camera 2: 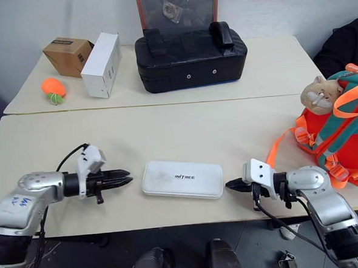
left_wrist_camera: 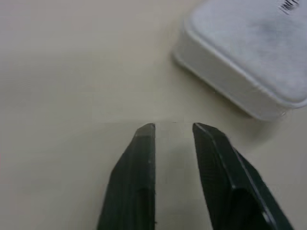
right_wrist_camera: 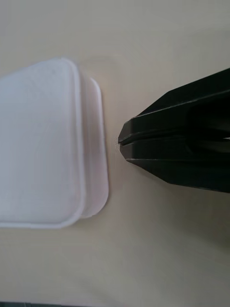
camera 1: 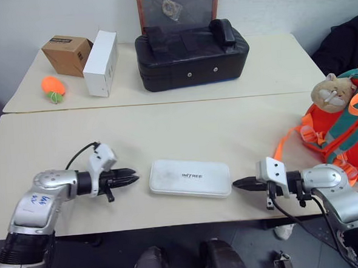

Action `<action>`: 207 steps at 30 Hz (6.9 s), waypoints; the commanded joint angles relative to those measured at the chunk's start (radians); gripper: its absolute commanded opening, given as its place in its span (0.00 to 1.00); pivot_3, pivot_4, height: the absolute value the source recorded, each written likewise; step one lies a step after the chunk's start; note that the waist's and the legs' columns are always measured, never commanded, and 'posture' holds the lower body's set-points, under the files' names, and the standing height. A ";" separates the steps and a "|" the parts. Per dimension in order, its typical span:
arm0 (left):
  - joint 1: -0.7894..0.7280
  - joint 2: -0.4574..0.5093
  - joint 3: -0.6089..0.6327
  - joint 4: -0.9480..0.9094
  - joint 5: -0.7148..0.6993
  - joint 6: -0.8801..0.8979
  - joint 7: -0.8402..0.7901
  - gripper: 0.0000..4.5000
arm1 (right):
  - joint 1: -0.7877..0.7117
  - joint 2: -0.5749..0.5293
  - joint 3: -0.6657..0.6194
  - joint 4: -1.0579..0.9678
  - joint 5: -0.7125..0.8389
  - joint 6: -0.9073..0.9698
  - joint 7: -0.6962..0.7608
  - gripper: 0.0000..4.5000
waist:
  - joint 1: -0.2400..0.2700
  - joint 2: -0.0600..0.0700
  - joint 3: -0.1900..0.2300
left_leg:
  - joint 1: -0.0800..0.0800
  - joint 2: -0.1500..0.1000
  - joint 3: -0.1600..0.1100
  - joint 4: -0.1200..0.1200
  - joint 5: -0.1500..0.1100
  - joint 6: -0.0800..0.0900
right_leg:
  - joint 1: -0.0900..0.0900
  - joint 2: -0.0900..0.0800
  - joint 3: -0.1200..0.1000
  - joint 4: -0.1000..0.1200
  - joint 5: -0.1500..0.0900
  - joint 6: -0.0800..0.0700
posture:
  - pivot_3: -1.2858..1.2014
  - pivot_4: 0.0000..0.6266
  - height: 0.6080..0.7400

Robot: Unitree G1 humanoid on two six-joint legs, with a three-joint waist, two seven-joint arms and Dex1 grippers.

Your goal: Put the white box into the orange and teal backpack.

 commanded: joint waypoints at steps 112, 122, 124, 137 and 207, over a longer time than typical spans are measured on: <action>-0.466 -0.088 0.296 0.068 -0.726 0.364 0.343 0.29 | -0.106 -0.279 -0.404 -0.350 0.959 0.961 0.225 0.01 | 0.005 0.001 0.002 | -0.004 -0.002 -0.004 -0.003 0.005 -0.004 | -0.002 0.002 0.000 -0.003 0.001 0.002 | 0.52 0.24 1.00; -0.523 -0.002 0.217 0.019 -0.726 0.341 0.086 0.29 | -0.074 -0.354 -0.340 -0.266 0.839 0.861 0.371 0.01 | 0.002 -0.002 0.004 | -0.005 -0.001 -0.005 -0.004 0.004 -0.004 | -0.001 0.001 -0.002 -0.007 0.001 0.002 | 0.52 0.24 1.00; -0.512 0.000 0.195 0.008 -0.703 0.321 0.058 0.29 | -0.082 -0.350 -0.331 -0.250 0.827 0.853 0.366 0.01 | 0.003 -0.002 0.004 | -0.004 -0.001 -0.005 -0.004 0.004 -0.004 | -0.001 0.001 -0.002 -0.007 0.001 0.002 | 0.52 0.24 1.00; -0.552 0.042 -0.071 0.117 -0.316 -0.006 -0.180 0.29 | -0.015 -0.353 -0.342 -0.257 0.797 0.830 0.374 0.01 | 0.011 -0.002 0.004 | -0.004 -0.002 -0.006 -0.002 0.005 -0.002 | 0.000 0.000 -0.002 -0.006 0.001 0.002 | 0.52 0.24 1.00; -0.700 -0.211 -0.132 -0.190 -0.249 0.058 -0.074 0.89 | -0.101 -0.164 -0.251 -0.262 0.734 0.755 0.153 0.01 | 0.007 -0.002 0.004 | -0.006 -0.002 -0.010 0.010 0.002 0.001 | 0.003 0.001 -0.004 0.001 0.001 0.003 | 0.52 0.24 1.00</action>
